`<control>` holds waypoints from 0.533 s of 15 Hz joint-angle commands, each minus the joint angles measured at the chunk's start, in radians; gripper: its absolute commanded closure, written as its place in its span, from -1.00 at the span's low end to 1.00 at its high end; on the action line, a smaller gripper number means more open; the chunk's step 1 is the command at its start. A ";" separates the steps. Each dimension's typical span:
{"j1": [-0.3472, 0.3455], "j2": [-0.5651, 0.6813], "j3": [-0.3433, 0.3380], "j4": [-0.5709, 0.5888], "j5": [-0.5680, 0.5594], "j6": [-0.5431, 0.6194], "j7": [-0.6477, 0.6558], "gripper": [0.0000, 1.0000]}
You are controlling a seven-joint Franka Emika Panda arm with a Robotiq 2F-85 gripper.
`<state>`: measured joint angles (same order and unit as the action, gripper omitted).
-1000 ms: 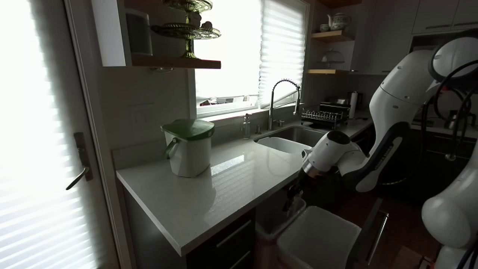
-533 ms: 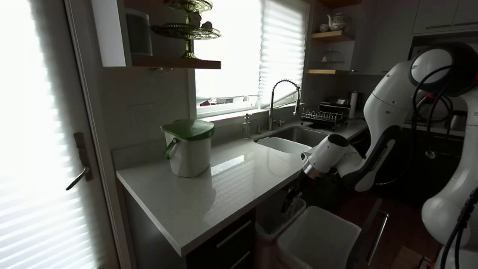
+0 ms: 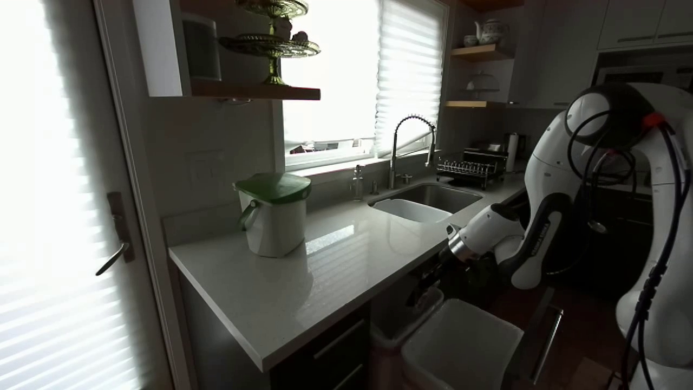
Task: Put the can inside the rubbish bin
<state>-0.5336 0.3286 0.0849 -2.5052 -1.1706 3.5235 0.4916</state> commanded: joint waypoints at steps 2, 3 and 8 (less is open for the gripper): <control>0.108 0.171 -0.118 -0.006 0.295 0.197 -0.286 0.31; 0.131 0.213 -0.133 -0.008 0.359 0.243 -0.340 0.31; 0.198 0.396 -0.119 0.021 0.591 0.448 -0.498 0.31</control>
<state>-0.3785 0.6234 -0.0348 -2.5125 -0.6908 3.8761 0.0650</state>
